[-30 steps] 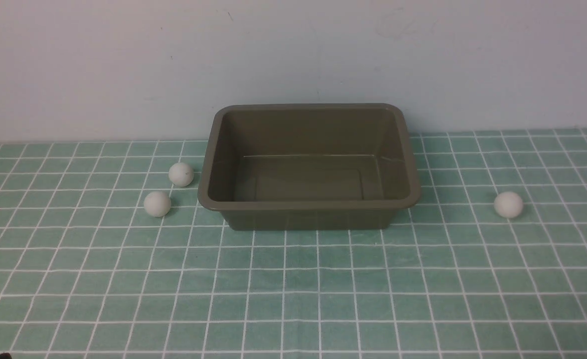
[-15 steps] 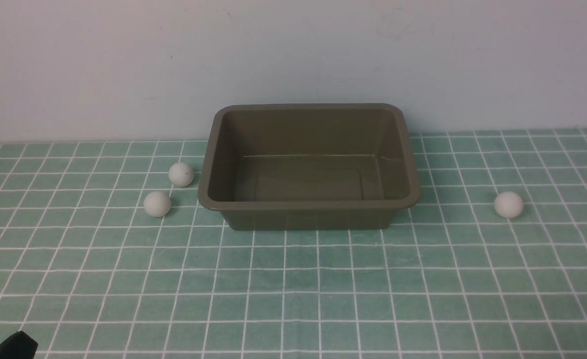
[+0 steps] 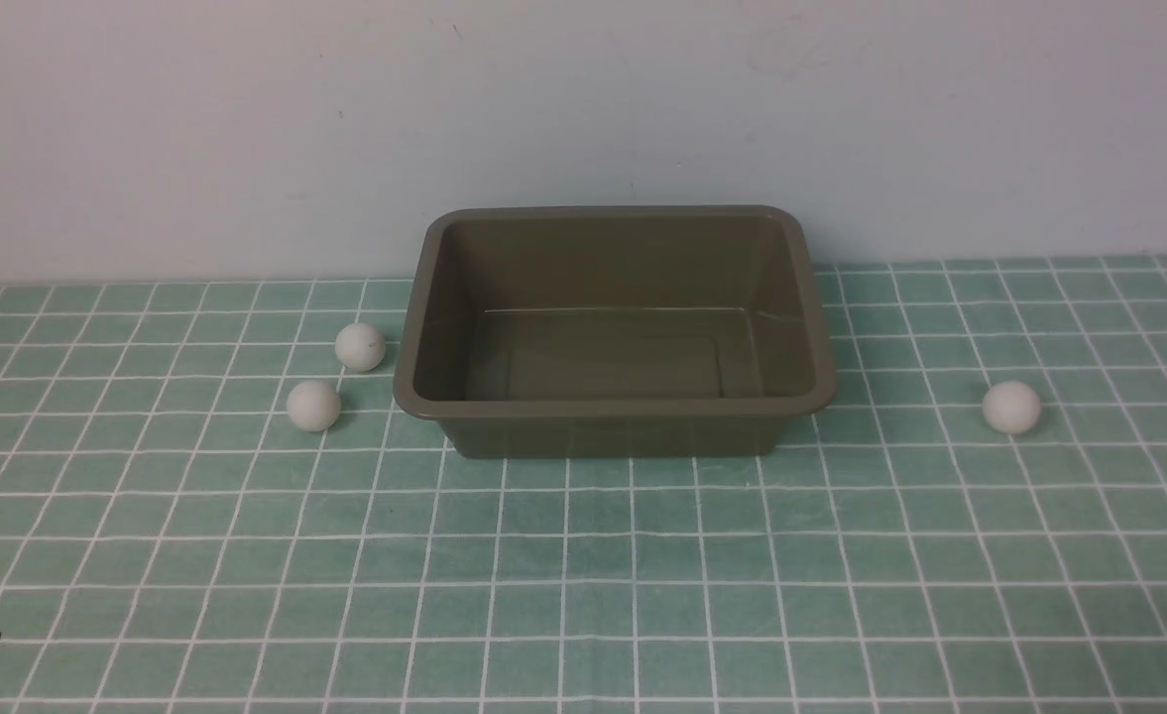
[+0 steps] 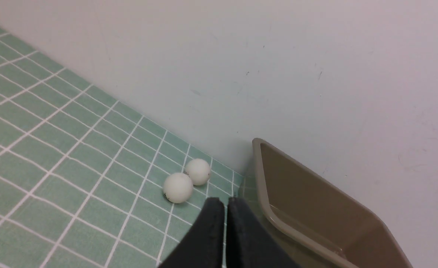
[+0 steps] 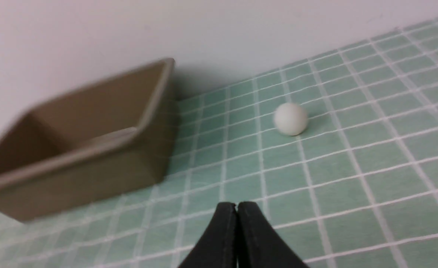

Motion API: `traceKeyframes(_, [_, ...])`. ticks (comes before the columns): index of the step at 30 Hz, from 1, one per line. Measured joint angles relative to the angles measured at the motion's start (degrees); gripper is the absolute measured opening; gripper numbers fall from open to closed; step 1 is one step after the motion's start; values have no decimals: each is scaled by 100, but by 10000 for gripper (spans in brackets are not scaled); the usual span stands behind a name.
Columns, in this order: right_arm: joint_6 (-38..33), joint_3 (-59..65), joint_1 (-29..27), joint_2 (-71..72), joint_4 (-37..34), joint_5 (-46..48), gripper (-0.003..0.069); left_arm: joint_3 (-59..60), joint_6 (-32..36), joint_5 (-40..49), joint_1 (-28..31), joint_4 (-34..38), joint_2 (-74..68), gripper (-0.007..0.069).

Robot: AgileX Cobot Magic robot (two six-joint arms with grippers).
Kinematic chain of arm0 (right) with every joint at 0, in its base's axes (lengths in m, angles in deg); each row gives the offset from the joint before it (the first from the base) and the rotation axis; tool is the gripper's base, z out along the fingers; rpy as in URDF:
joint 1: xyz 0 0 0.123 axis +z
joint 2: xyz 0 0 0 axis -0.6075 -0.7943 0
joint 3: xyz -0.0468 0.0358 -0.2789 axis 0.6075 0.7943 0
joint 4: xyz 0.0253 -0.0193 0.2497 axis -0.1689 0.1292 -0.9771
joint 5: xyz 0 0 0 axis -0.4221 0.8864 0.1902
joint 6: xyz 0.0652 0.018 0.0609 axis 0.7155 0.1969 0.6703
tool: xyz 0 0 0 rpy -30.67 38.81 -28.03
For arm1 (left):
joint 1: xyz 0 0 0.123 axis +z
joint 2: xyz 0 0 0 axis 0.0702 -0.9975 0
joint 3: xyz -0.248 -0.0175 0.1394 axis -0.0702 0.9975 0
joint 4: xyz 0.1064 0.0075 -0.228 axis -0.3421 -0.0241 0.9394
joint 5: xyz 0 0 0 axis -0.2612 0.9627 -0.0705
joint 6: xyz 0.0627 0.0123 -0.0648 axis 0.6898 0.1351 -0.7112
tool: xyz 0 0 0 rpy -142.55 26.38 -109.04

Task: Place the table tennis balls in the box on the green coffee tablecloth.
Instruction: 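Reach for and grasp a ping pong ball on the table beside the basket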

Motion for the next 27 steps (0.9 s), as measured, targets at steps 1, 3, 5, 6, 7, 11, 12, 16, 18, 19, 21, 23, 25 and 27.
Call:
traceKeyframes(1, [6,7,0,0,-243,-37,-18,0,-31,-30,0,6,0,-4])
traceKeyframes(3, [-18,11,0,0,-735,-158,-18,0,-31,-70,0,7,0,-4])
traceKeyframes(5, [-103,11,0,0,-967,-294,-18,0,-31,-134,0,11,0,-4])
traceKeyframes(6, [-170,11,0,0,-1025,-376,-18,0,-31,-190,0,19,0,-4])
traceKeyframes(7, [-227,11,0,0,-1052,-435,-18,0,-31,-241,0,19,0,-4])
traceKeyframes(11, [-416,11,0,0,-1127,-838,-18,0,-37,-520,0,24,0,-4])
traceKeyframes(12, [-428,11,0,0,-1160,-933,-18,0,-37,-531,0,32,0,-4])
traceKeyframes(16, [-448,11,0,0,-1365,-1137,-18,0,-43,-593,0,354,0,-4])
traceKeyframes(18, [-463,11,0,0,-1540,-1199,-18,0,-45,-593,0,514,0,-4])
traceKeyframes(19, [-463,11,0,0,-1687,-1259,-18,-30,59,-542,0,490,0,-4])
traceKeyframes(21, [-463,11,0,0,-1934,-1376,-18,-220,449,-157,0,285,0,-4])
traceKeyframes(23, [-425,11,0,0,-2420,-1504,-18,-544,827,260,0,113,0,-4])
traceKeyframes(25, [-397,11,0,0,-2895,-1648,-18,-879,1202,640,0,42,-7,-4])
traceKeyframes(27, [-390,11,0,0,-3234,-1757,-18,-1258,1657,1066,0,1,-223,-4])
